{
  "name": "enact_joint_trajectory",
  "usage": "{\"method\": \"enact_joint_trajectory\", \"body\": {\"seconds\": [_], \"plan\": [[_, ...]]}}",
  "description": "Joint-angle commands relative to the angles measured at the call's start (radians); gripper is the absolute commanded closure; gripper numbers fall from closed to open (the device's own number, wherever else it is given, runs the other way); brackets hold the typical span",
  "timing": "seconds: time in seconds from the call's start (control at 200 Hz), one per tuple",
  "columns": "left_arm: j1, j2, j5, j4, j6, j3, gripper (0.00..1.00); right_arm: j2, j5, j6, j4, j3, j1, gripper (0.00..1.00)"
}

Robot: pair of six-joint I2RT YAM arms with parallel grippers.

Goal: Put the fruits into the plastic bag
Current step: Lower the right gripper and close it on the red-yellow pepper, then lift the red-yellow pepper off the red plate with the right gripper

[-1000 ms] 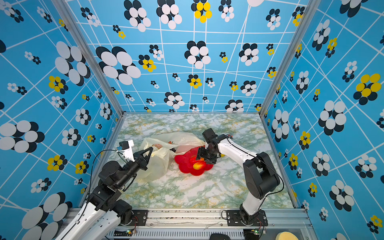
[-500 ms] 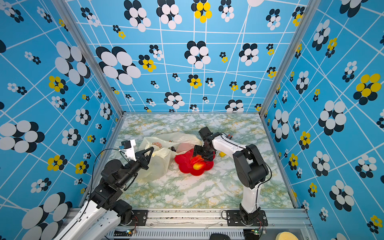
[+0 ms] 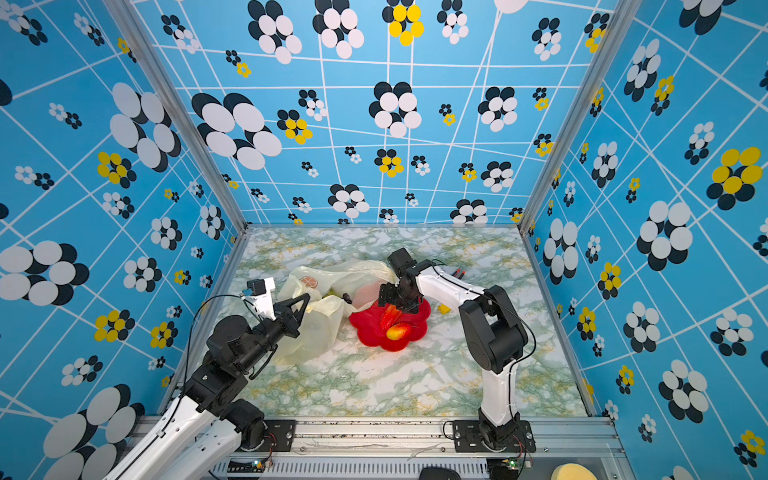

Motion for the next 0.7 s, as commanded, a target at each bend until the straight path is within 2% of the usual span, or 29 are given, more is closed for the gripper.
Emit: {"method": "enact_joint_trajectory", "body": {"seconds": [0.0,0.695], "plan": [[0.006,0.003,0.004,0.009,-0.014,0.029,1.0,0.013,0.062,-0.034,-0.053,0.015,0.003,0.17],[0.007,-0.034,-0.001,-0.014,-0.034,0.009,1.0,0.05,0.071,-0.03,-0.046,0.022,0.009,0.2]]}}
